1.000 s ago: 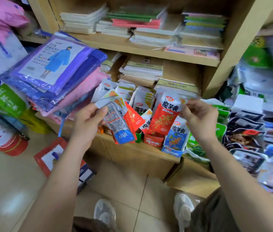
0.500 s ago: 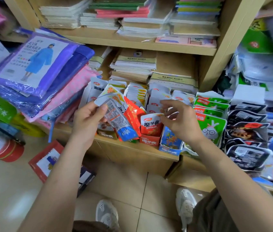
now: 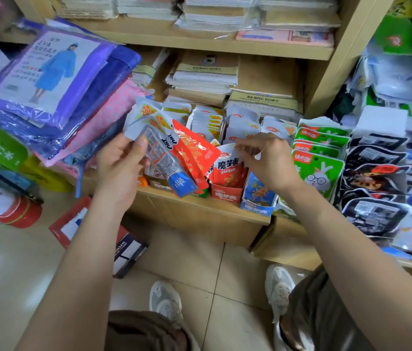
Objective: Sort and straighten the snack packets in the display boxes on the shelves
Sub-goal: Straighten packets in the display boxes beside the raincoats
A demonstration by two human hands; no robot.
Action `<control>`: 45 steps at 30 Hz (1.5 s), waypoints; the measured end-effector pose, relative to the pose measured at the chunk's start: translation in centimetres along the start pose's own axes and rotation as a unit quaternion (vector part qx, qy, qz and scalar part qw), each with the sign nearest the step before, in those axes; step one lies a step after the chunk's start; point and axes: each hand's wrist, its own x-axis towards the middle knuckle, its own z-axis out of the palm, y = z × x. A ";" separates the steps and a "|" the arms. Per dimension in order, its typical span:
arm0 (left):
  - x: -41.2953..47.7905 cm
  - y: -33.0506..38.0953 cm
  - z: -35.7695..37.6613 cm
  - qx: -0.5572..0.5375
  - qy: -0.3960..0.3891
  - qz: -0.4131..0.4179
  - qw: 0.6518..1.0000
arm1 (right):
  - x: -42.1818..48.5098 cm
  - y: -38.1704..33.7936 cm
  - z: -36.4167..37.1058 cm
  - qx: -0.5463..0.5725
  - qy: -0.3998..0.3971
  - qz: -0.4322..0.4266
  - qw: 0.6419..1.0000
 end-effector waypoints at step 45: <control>5.4 -4.0 5.4 0.146 -0.161 0.000 0.976 | 0.6 -0.3 0.1 0.199 0.010 0.092 0.976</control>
